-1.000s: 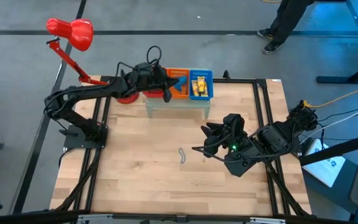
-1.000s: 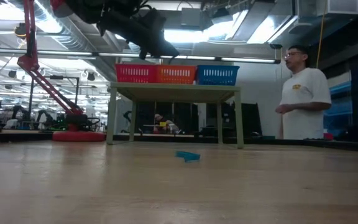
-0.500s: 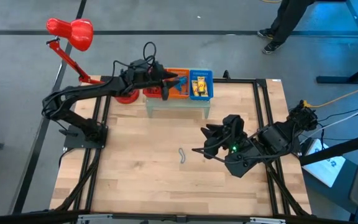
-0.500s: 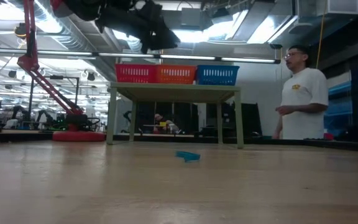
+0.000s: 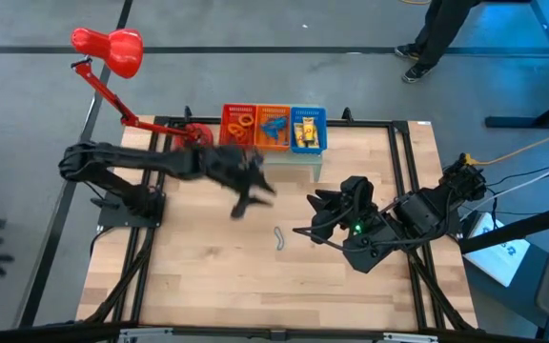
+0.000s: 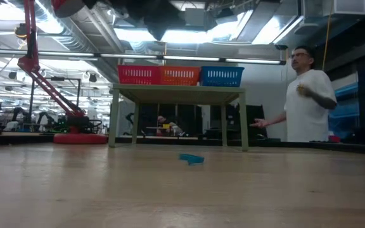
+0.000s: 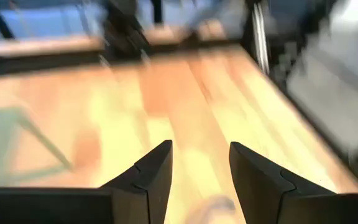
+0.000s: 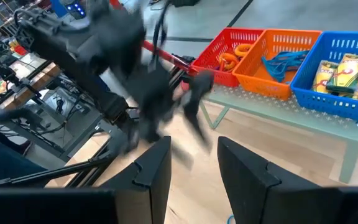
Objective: Pick & Place Office Desk Supplies
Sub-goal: Put the blue rubber band into the orange bin on the shelf
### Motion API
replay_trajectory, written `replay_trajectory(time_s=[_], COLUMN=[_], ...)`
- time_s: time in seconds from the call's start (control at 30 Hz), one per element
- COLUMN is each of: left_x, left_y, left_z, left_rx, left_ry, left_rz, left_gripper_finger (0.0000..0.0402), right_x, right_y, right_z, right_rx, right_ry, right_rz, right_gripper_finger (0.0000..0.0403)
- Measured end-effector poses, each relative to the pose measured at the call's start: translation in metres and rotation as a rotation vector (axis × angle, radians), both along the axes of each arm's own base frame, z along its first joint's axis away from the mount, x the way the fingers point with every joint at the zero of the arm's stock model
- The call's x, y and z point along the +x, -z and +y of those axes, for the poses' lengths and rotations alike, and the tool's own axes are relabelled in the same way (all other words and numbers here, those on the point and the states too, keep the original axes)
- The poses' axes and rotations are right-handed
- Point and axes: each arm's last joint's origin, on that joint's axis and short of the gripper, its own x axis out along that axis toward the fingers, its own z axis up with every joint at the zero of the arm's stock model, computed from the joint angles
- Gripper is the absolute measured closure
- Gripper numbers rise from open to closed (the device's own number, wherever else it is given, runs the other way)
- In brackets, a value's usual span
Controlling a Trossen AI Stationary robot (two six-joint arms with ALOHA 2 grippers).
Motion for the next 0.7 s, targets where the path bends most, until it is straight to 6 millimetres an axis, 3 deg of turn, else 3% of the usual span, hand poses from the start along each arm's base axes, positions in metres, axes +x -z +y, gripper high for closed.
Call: replay_trajectory(time_s=[0.13, 0.3, 0.53, 0.7], left_x=[0.011, 0.029, 0.047, 0.058], left_y=[0.03, 0.074, 0.135, 0.151], left_z=[-0.039, -0.072, -0.091, -0.096], left_rx=[0.151, 0.21, 0.238, 0.24], left_ry=[0.071, 0.211, 0.281, 0.284], left_rz=[0.133, 0.249, 0.391, 0.353], left_gripper_finger=[0.0244, 0.0243, 0.0242, 0.0242], right_x=[0.0, 0.0, 0.003, 0.009], right_y=[0.0, 0.0, 0.002, 0.009], right_z=[0.0, 0.0, 0.002, 0.006], right_rx=[0.0, 0.001, 0.021, 0.031], right_ry=[0.002, 0.002, 0.015, 0.026], right_rz=[-0.003, -0.004, -0.017, -0.016], right_gripper_finger=[0.027, 0.027, 0.027, 0.027])
